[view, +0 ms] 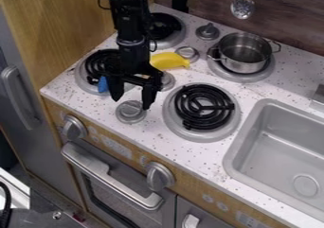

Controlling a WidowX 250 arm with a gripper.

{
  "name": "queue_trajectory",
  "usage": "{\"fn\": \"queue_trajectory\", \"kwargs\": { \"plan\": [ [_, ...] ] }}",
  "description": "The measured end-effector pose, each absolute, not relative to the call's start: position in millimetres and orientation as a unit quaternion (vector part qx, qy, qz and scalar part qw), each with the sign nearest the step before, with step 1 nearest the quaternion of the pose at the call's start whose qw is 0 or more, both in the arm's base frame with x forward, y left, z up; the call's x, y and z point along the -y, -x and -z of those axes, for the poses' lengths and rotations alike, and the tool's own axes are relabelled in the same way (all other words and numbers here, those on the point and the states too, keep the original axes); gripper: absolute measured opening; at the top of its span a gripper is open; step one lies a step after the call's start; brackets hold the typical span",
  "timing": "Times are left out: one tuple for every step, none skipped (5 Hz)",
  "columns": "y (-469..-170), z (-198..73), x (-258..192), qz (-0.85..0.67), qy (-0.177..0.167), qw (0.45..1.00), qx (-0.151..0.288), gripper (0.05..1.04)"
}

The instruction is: Move the blue fork to the bottom right burner

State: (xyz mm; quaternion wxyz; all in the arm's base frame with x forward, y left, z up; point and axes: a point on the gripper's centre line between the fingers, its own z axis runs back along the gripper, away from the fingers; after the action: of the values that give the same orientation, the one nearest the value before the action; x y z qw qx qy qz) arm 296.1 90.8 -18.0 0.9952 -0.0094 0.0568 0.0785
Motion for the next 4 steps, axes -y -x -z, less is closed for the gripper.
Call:
{"fn": "queue_trajectory", "kwargs": {
  "plan": [
    [-289, 29, -89, -0.081, 0.016, 0.994, -0.078, 0.995],
    [-304, 20, -105, -0.101, 0.022, 0.993, -0.063, 0.995],
    [-319, 12, -134, -0.125, 0.014, 0.99, -0.06, 0.995],
    [-335, 9, -165, -0.156, -0.001, 0.986, -0.052, 0.995]
  ]
}}
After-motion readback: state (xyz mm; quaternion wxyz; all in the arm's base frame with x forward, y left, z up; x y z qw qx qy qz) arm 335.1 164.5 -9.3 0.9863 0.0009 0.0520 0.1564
